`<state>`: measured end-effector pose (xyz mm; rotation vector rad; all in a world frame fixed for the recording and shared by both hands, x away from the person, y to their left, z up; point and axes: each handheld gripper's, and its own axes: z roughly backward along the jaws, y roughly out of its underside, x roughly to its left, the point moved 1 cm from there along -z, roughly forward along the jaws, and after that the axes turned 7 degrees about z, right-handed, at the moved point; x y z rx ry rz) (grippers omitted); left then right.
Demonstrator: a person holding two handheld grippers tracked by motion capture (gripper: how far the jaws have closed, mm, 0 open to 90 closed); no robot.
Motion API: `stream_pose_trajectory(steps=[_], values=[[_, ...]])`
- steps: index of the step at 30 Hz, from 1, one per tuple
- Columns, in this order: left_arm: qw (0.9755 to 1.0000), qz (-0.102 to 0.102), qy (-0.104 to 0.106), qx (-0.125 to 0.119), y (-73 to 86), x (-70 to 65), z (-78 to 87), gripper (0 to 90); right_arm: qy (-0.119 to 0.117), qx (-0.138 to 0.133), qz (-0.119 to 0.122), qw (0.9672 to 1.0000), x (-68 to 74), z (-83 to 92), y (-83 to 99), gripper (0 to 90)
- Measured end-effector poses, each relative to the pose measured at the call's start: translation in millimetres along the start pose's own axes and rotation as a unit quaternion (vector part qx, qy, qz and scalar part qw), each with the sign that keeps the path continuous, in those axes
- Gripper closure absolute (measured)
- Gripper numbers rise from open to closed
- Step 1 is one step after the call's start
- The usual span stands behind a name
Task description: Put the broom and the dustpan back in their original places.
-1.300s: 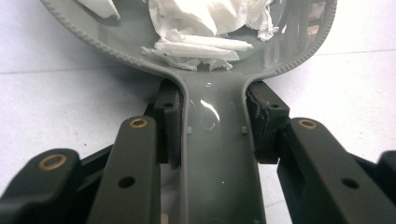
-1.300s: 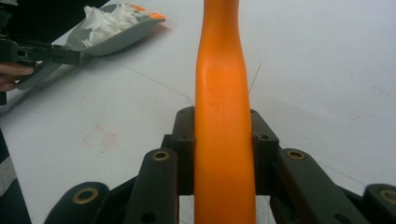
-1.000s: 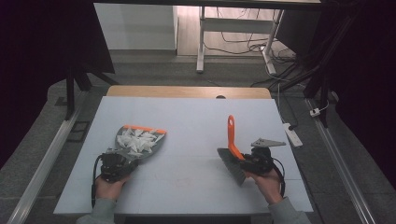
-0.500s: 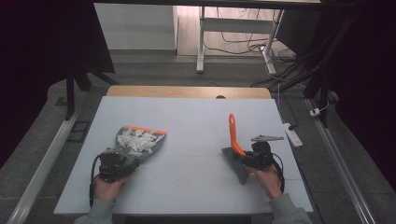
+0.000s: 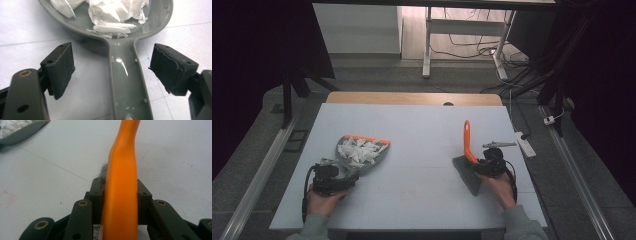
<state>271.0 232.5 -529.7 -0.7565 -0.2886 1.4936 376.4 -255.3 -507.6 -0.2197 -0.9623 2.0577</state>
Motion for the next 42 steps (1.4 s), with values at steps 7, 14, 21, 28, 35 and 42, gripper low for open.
stream_pose_trajectory(steps=[7,14,21,28,35,42], values=[[0.9991,-0.032,0.021,-0.020,-2.2,2.0,8.8,20.2,0.015,0.011,0.005,0.9998,-5.3,-2.3,0.2,59.7],[0.9981,-0.042,0.033,-0.032,-4.1,-0.4,10.9,20.1,0.037,0.030,0.011,0.9988,-6.4,-4.9,0.2,50.7],[0.9968,-0.058,0.039,-0.040,-5.6,-4.2,14.9,20.2,0.075,0.044,0.013,0.9961,-7.2,-8.0,-0.6,42.0],[0.9954,-0.073,0.043,-0.045,-6.0,-8.0,17.2,20.4,0.094,0.032,0.011,0.9950,-6.4,-2.9,-1.5,40.2],[0.9911,-0.109,0.065,-0.040,-15.4,-16.5,16.1,20.8,0.089,0.002,0.021,0.9958,0.0,11.7,4.2,41.0],[0.9840,-0.143,0.105,-0.019,-23.7,-21.7,11.8,21.6,0.062,-0.029,0.055,0.9961,9.7,30.6,13.5,43.1]])
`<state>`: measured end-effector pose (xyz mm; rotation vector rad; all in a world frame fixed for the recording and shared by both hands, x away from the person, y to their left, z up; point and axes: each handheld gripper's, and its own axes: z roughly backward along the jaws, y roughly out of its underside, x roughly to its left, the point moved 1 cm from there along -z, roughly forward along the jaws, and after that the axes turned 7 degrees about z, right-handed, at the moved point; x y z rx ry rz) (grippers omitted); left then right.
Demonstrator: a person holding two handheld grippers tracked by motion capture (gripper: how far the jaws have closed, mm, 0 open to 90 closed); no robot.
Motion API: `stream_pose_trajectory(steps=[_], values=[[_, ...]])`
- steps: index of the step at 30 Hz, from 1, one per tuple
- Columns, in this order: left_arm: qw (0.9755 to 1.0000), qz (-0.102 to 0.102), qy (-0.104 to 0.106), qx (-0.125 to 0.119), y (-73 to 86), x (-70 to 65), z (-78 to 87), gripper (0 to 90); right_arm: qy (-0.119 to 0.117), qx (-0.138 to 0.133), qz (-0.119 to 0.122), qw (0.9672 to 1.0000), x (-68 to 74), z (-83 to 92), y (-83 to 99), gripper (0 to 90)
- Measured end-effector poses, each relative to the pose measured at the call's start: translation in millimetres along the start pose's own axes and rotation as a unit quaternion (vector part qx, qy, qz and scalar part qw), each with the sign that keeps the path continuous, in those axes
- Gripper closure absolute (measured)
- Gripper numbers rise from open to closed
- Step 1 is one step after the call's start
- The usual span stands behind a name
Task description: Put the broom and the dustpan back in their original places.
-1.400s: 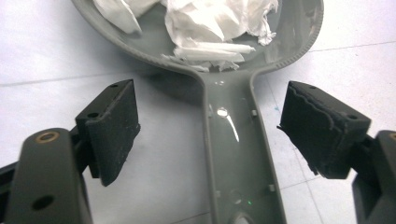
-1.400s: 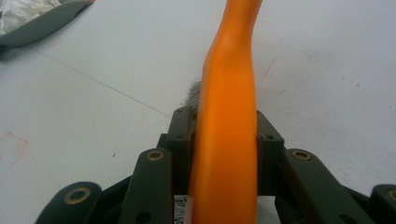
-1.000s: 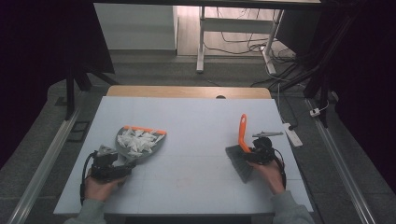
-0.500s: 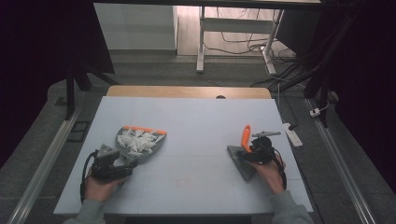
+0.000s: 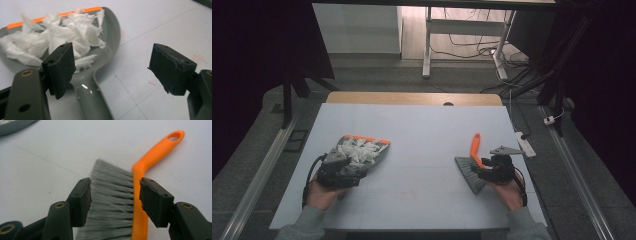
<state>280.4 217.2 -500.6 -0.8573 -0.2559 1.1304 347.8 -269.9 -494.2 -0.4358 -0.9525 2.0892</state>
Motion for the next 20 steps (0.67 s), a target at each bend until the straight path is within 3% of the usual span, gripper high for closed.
stream_pose_trajectory(steps=[7,12,20], values=[[0.9991,-0.025,0.031,0.016,7.0,-2.5,3.0,21.9,-0.031,-0.014,0.045,0.9984,11.6,7.6,8.3,44.4],[0.9989,-0.025,0.034,0.023,10.4,-2.8,2.5,22.3,-0.041,-0.018,0.074,0.9962,13.3,10.9,12.9,45.0],[0.9987,-0.023,0.035,0.030,12.4,-3.9,1.3,22.3,-0.043,-0.028,0.093,0.9944,12.2,10.1,11.2,45.2]])
